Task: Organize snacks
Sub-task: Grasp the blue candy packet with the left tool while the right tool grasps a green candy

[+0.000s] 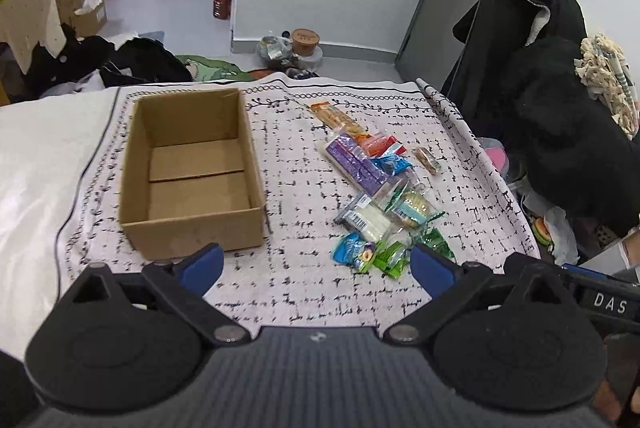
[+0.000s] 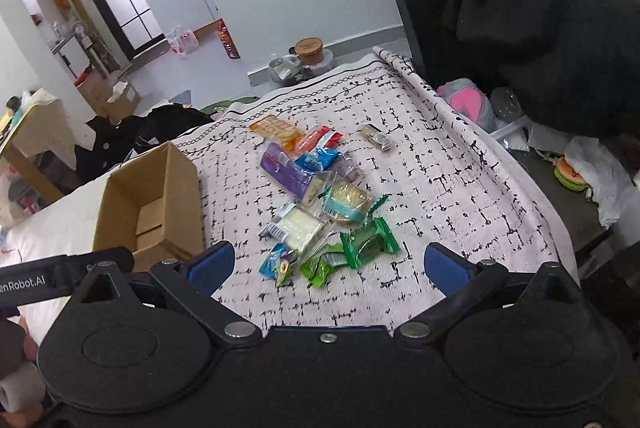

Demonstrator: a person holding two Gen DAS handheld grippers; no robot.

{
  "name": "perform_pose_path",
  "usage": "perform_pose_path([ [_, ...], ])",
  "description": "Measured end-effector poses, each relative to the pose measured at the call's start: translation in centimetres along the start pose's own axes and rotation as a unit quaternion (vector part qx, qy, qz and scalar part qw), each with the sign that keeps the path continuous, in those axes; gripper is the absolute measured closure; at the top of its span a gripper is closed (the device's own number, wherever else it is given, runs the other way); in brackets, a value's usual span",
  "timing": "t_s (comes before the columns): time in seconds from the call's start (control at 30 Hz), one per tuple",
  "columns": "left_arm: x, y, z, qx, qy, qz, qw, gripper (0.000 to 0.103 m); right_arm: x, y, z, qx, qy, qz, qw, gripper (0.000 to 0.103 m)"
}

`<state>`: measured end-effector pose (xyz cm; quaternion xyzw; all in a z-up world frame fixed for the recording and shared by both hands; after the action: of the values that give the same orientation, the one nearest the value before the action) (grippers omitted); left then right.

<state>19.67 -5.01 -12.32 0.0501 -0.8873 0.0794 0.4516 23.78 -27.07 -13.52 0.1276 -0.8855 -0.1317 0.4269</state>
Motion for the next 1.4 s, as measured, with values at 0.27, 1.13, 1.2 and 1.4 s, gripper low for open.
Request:
perform_pose_path([
  [0.27,-4.8,-1.7,-0.7,0.009,0.035,0.028,0.9990,0.012,-4.5,-2.5,0.1,-0.056,0.038,-0.001,0.998,0.018],
  [1.13,-18.6,-5.2,2.1,0.003,0.156,0.047,0.9867,0.042,-12.6,-7.4,1.6,-0.205,0.090,-0.002,0.975,0.031],
  [1.2,-19.4,-5.3,2.3,0.002,0.161,0.045,0.9859,0.042,-13.4,-7.4,1.8,-0.208,0.098,-0.004,0.973,0.036],
  [1.4,-21.6,-6.0,2.8,-0.008,0.173,0.047,0.9837,0.043,-15.1,-8.0,2.3,-0.228,0.107,0.006,0.968,0.040],
])
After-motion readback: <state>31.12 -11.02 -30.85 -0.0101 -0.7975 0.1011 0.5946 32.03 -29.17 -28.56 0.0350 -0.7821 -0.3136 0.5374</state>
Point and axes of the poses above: each gripper's, at about its wrist camera, not at the fingertips, and x roughly against the way its jaws point, y to its left, z to its underside, the point moved 8 cm from there along -x, roughly the way its jaws point, and after that the axes turned 6 degrees about -z, right-handed, at the moved point
